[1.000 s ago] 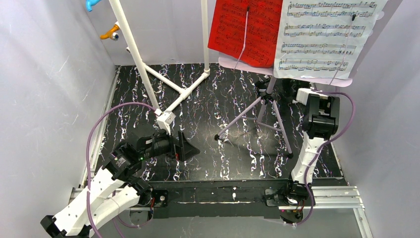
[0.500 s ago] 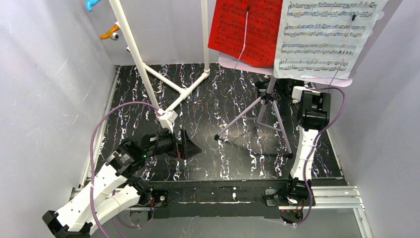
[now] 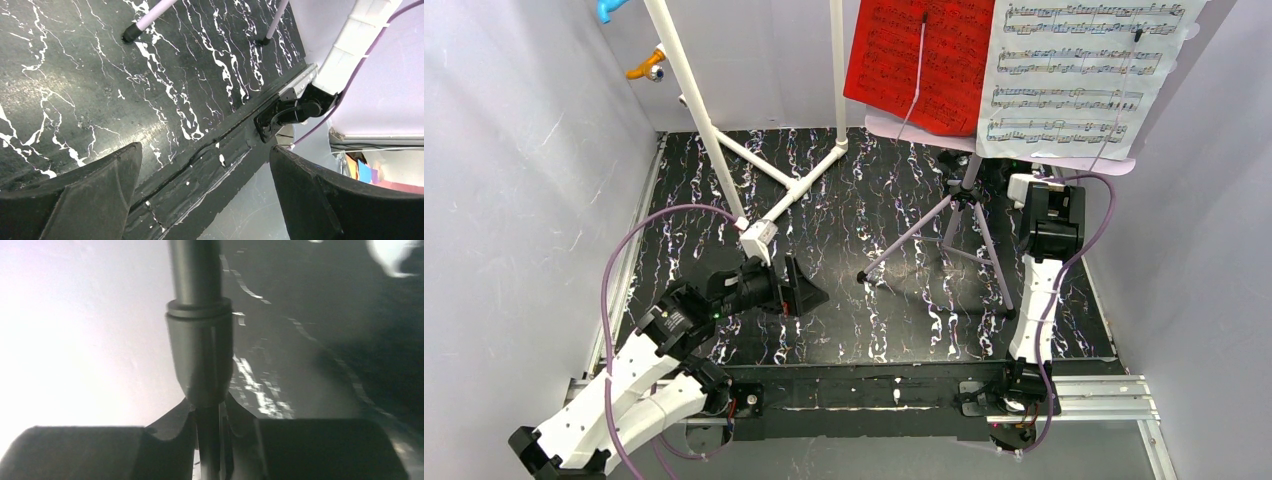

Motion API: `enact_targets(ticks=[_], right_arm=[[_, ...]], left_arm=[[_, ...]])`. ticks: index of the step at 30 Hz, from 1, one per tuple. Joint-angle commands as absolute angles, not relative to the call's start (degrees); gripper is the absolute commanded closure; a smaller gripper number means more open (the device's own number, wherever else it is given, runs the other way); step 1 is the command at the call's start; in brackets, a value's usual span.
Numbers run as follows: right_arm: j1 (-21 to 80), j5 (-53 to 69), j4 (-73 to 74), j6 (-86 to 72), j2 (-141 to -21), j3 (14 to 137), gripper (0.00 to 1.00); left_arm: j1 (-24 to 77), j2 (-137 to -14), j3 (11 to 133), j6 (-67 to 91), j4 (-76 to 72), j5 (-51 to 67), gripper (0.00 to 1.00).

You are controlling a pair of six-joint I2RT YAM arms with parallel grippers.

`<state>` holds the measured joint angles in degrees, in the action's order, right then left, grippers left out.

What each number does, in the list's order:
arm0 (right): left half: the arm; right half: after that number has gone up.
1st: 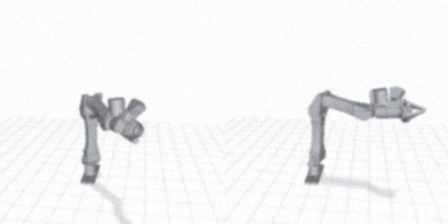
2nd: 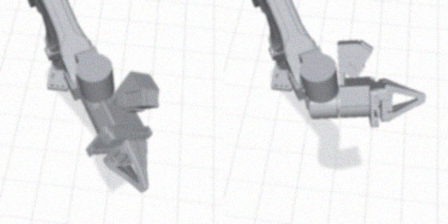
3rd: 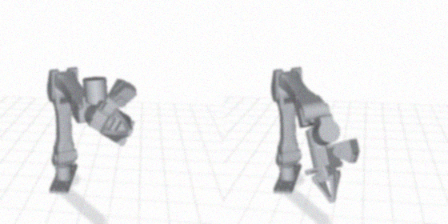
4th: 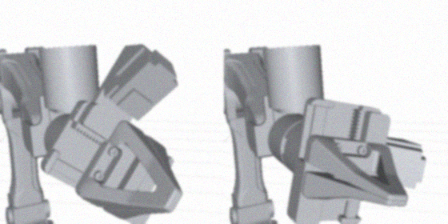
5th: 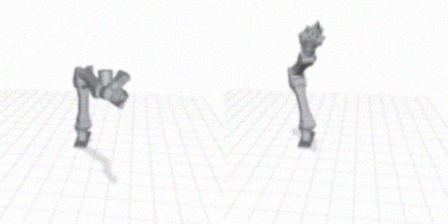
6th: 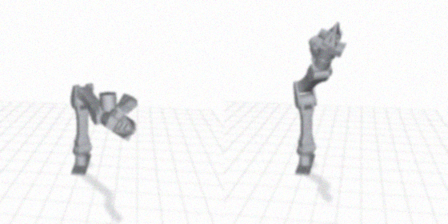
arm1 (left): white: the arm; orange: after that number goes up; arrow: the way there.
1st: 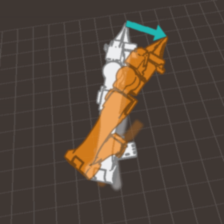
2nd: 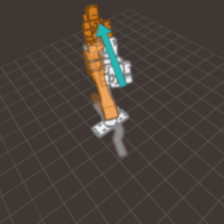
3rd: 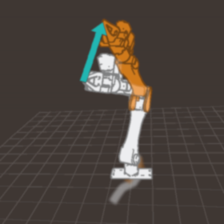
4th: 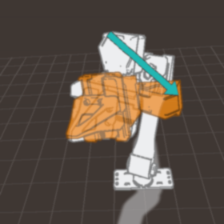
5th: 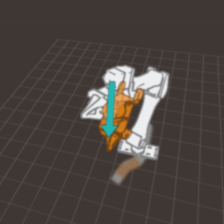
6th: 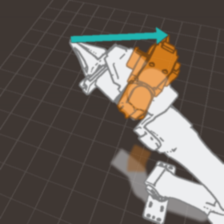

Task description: Set up the instrument practice props

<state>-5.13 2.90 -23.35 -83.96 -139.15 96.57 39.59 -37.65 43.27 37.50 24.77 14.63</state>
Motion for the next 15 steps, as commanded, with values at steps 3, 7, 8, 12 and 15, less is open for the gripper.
enact_targets(ticks=[3,7,8,12,15], right_arm=[[-4.06,3.02,-28.01,-92.15,-137.67,101.13,0.89],[-2.94,4.81,-27.53,-94.17,-136.12,100.74,0.90],[-2.58,5.35,-27.53,-94.74,-135.68,100.47,0.91],[-1.11,7.72,-31.32,-98.31,-132.46,96.07,0.90],[-0.33,8.18,-31.74,-98.72,-130.14,94.14,0.89]], left_arm=[[39.45,-42.25,47.43,36.15,20.66,11.67,0.02],[39.46,-44.83,47.91,35.76,15.05,9.57,0.02],[39.46,-45.86,48.09,35.26,13.14,8.81,0.02],[39.44,-51.34,48.04,32.48,3.18,4.32,0.02],[39.46,-56.03,48.89,30.48,-4.63,1.26,0.02]])
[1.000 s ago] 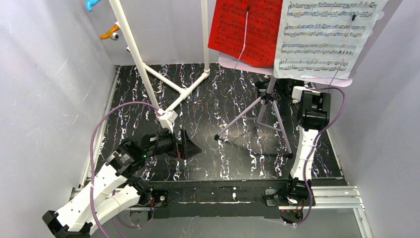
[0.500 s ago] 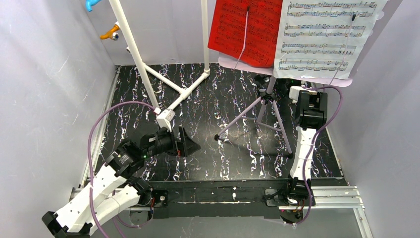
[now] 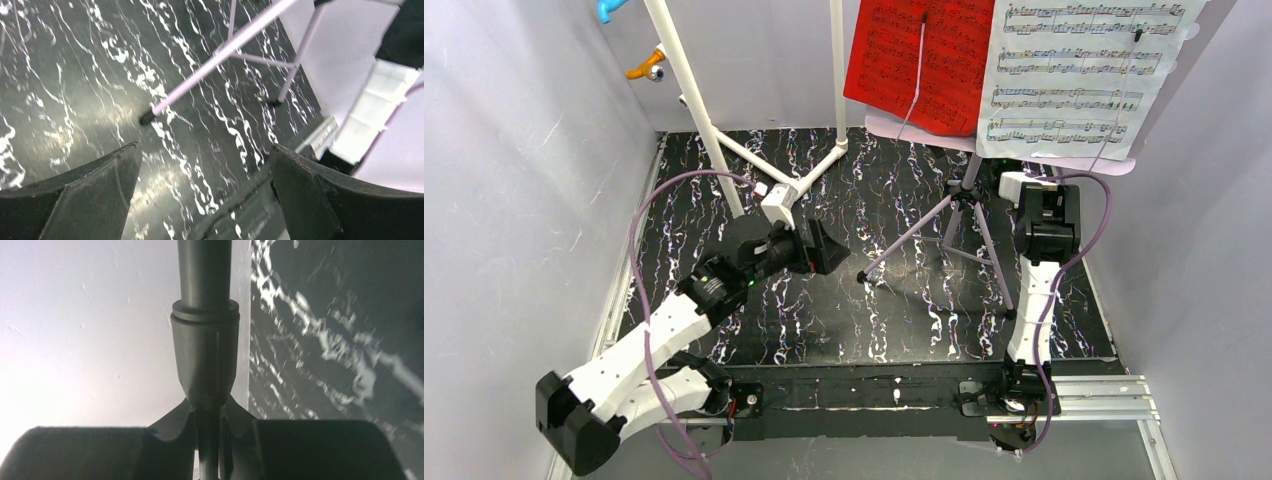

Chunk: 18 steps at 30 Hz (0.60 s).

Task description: Set up the instrument practice props

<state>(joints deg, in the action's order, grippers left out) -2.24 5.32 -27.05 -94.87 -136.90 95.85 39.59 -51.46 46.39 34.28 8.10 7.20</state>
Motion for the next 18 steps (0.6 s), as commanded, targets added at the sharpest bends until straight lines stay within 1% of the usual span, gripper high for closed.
enact_targets(ticks=[1,4,10,14,18], right_arm=[[-0.17,8.42,-32.39,-99.33,-129.26,93.26,0.89],[-0.12,9.02,-33.48,-101.25,-126.95,90.77,0.89],[-0.10,10.76,-35.06,-104.36,-123.39,85.85,0.89],[-0.11,11.78,-35.24,-104.92,-122.36,84.30,0.89],[-0.09,12.89,-34.99,-105.05,-122.23,84.42,0.89]], left_arm=[[39.46,-58.30,50.01,29.59,-6.25,0.85,0.02],[39.46,-66.42,55.35,26.00,-8.24,-1.06,0.02],[39.22,-83.99,66.41,19.73,-13.76,-0.01,0.02],[38.67,-94.45,74.99,15.23,-17.26,4.24,0.02],[37.23,-104.36,84.08,14.25,-19.44,9.88,0.05]])
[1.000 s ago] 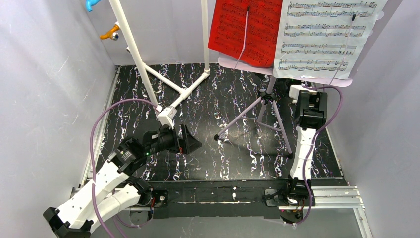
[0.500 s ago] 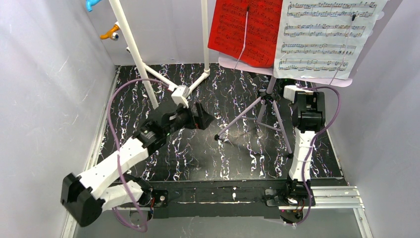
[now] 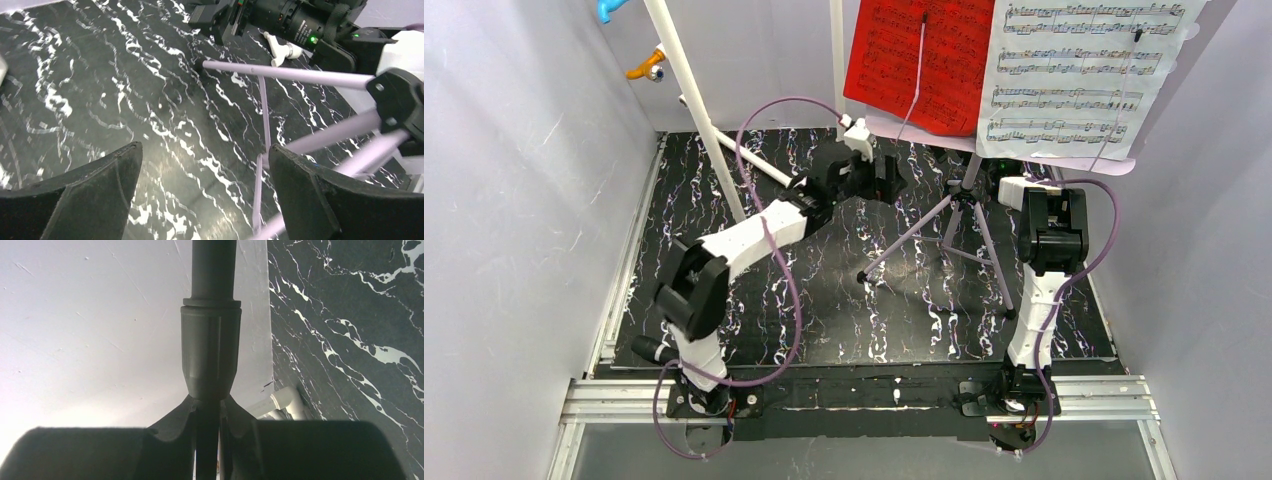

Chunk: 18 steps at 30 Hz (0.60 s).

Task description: Set up the instrument practice props

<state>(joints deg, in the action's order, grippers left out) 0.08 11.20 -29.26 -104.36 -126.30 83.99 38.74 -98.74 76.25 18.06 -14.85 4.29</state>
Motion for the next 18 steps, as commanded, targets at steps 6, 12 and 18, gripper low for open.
enact_targets(ticks=[6,12,18], right_arm=[[-0.13,13.21,-35.07,-105.42,-122.19,83.50,0.90],[-0.11,12.62,-35.02,-105.69,-121.67,82.20,0.91],[-0.11,13.20,-34.00,-105.90,-121.52,81.71,0.92]], left_arm=[[36.74,-112.71,90.36,14.38,-27.44,17.34,0.11],[36.74,-119.37,92.79,18.33,-39.13,14.81,0.12],[36.73,-127.81,101.16,19.82,-42.33,15.70,0.15]])
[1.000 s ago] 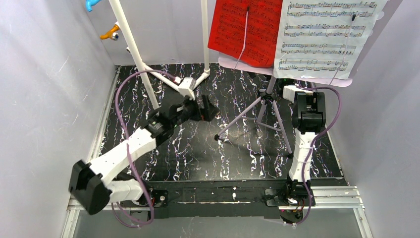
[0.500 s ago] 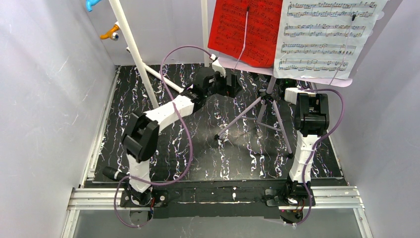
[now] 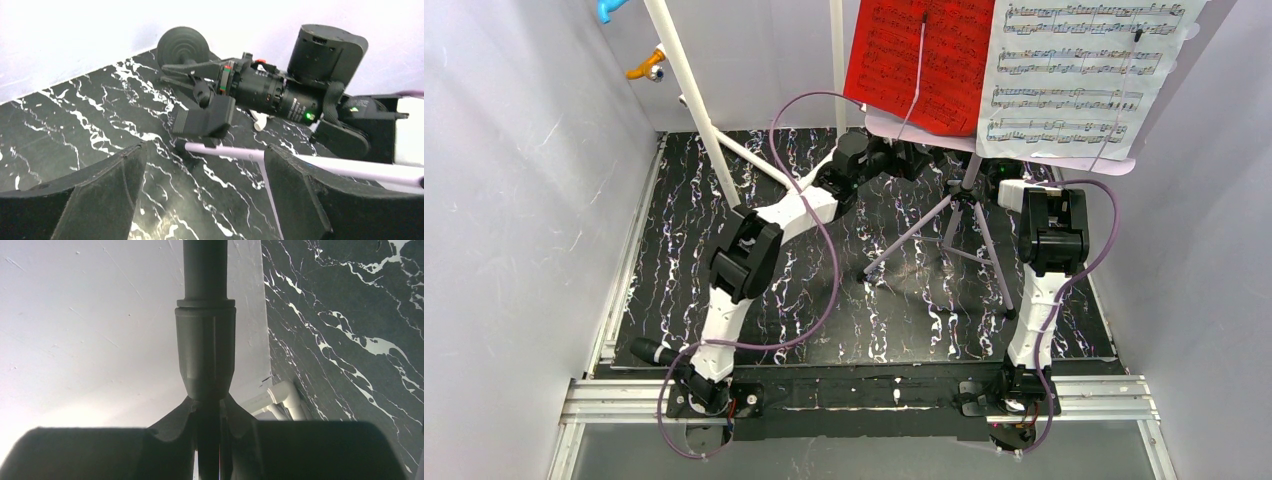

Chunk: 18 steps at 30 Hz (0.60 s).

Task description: Set up the instrument practice props

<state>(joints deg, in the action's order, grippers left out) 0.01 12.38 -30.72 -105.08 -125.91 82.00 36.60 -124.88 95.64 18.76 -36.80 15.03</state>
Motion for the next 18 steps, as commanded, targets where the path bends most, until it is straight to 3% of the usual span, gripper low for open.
enact_targets(ticks=[1,12,18], right_arm=[[-0.09,13.25,-33.69,-105.70,-121.35,81.73,0.92],[2.15,13.27,-33.14,-105.91,-120.58,80.38,0.92],[2.24,13.64,-33.95,-106.06,-120.67,79.38,0.92]], left_arm=[[36.74,-129.19,103.17,19.86,-42.42,15.68,0.17],[37.84,-138.82,112.98,18.85,-44.11,11.82,0.27],[38.03,-141.86,116.62,19.73,-44.29,11.70,0.42]])
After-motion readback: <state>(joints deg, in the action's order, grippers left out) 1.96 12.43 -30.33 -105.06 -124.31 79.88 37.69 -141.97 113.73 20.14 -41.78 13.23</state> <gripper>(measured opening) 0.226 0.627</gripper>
